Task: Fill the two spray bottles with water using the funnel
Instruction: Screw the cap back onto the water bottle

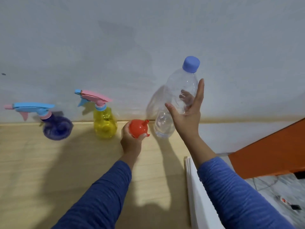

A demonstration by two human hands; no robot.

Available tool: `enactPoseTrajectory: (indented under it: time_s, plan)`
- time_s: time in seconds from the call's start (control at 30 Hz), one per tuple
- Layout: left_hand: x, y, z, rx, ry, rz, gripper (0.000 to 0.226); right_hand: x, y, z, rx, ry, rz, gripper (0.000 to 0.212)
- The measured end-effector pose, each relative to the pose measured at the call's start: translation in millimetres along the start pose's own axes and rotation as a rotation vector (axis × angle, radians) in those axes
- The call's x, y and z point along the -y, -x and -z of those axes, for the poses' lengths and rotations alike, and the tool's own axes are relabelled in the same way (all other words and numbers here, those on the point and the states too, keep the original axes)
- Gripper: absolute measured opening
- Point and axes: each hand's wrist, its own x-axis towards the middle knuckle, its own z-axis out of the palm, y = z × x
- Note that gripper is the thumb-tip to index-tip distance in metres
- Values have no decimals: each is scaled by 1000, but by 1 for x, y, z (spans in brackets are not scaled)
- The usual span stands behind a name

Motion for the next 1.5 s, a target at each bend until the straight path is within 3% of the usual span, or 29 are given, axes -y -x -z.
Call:
enactPoseTrajectory:
  time_s: [0.3, 0.43, 0.7, 0.8, 0.87, 0.97, 1.07, 1.17, 1.27, 1.5]
  plan:
    - [5, -18, -14, -97, -459, -67, 82, -26, -18, -13, 42, -56, 2, 107]
    - [7, -21, -15, -134, -494, -56, 82, -34, -25, -12, 56, -62, 7, 109]
    - [6, -19, -9, -53, -633, -50, 80, -41, -17, 5, 230, -65, -106, 128]
    - [2, -22, -2, 17, -710, -15, 90, -51, 8, 18, 230, -32, -193, 114]
    - [-3, -21, 3, 50, -752, 7, 91, -62, 27, 24, 224, 61, -293, 89]
    - [-11, -15, 14, 134, -856, 15, 82, -72, 48, 27, 402, 466, -429, 58]
    - [-20, -7, 30, 269, -1078, -61, 56, -67, 61, 25, 647, 766, -545, 44]
    - [-35, 3, 47, 404, -1275, -158, 29, -53, 74, 22, 820, 995, -554, 43]
    - [-52, 12, 61, 414, -1406, -310, 20, -34, 84, 19, 848, 1121, -551, 39]
    - [-85, 35, 59, 524, -1545, -648, 27, 13, 105, 30, 755, 1221, -511, 35]
